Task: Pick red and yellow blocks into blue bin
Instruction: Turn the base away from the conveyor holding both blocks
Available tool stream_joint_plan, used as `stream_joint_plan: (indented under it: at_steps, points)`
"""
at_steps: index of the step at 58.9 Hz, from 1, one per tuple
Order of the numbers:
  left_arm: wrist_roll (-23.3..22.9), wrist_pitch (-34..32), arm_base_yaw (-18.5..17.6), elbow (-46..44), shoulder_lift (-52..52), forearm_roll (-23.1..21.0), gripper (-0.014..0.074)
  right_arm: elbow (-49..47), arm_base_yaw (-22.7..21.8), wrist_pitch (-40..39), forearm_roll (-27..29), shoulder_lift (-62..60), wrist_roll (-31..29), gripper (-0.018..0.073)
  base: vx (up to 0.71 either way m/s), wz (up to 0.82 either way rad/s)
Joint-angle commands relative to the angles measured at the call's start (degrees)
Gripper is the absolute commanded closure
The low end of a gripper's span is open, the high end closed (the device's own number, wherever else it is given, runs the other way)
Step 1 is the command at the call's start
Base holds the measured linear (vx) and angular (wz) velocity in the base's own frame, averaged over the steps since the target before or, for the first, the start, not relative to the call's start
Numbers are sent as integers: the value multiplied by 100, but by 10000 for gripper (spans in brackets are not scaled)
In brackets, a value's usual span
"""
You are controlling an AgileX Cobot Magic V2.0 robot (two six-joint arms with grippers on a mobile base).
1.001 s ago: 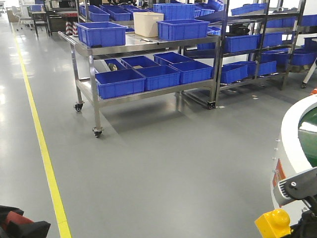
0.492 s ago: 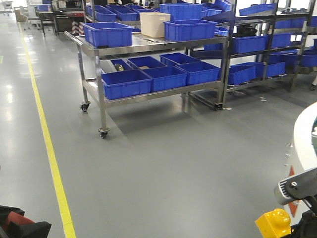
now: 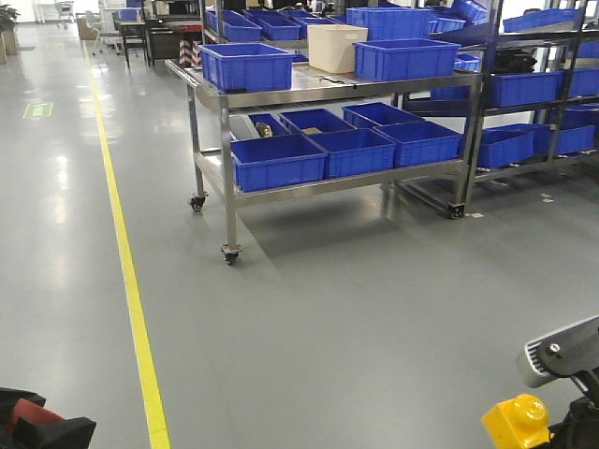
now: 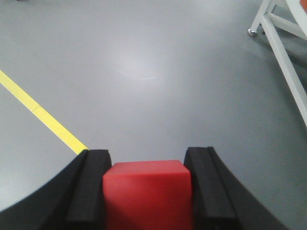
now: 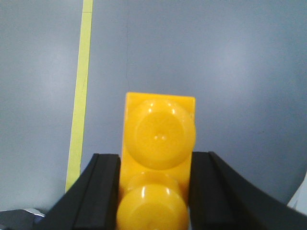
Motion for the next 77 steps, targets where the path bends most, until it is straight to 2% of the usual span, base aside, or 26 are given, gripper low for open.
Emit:
stream_joint_plan:
  at_steps: [1, 77]
  points:
    - [-5, -390, -37, -152, -90, -65, 362, -160, -13, -356, -38, -109, -49, 328, 20, 12]
    - [-5, -385, -37, -152, -91, -65, 362, -160, -13, -362, -38, -109, -49, 328, 34, -2]
